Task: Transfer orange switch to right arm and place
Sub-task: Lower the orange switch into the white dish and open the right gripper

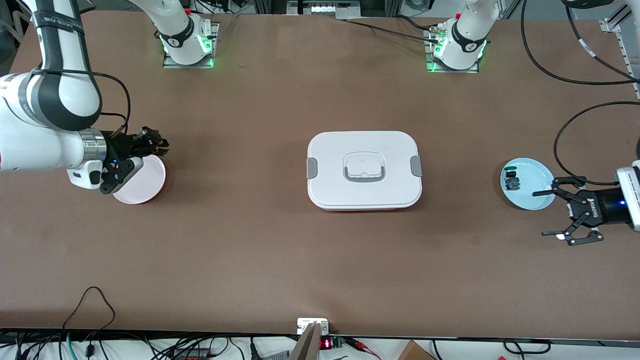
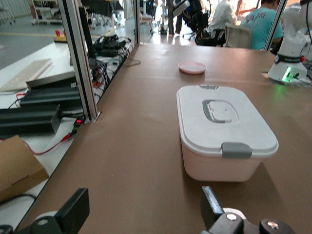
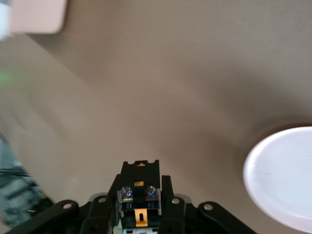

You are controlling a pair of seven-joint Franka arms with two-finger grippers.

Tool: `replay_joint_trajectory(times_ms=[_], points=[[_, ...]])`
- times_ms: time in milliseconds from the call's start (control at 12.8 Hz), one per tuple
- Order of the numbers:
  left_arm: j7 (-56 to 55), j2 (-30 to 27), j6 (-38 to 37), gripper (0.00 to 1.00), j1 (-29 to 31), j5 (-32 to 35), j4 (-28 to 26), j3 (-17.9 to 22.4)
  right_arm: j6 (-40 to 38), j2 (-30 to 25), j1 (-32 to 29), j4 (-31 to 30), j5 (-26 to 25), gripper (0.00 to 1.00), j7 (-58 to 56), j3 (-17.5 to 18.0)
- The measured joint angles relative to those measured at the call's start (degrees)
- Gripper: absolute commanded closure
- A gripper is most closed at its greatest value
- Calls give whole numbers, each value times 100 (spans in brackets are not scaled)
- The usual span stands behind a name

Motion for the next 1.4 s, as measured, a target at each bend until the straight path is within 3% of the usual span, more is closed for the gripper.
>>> replay_joint_trajectory(times_ms=[312,858,1092,1403], points=[[-1473,-368,-13,0,9,1460,523,4,1049,9,-51,-596,-951,100,-889,-3],[-4548,-1862,-137,0,-495,3999,693,-99,2776,8,-397,-1606,-1898,100,-3185,-9],[-6277,-2241,-490,0,-970,4653,688,-114,3408,8,-505,-1997,-2356,100,-3356,-10],[-9079,-2595,-1229,0,-1725,5041,683,-132,4268,9,-535,-2398,-2710,100,-3392,-9]])
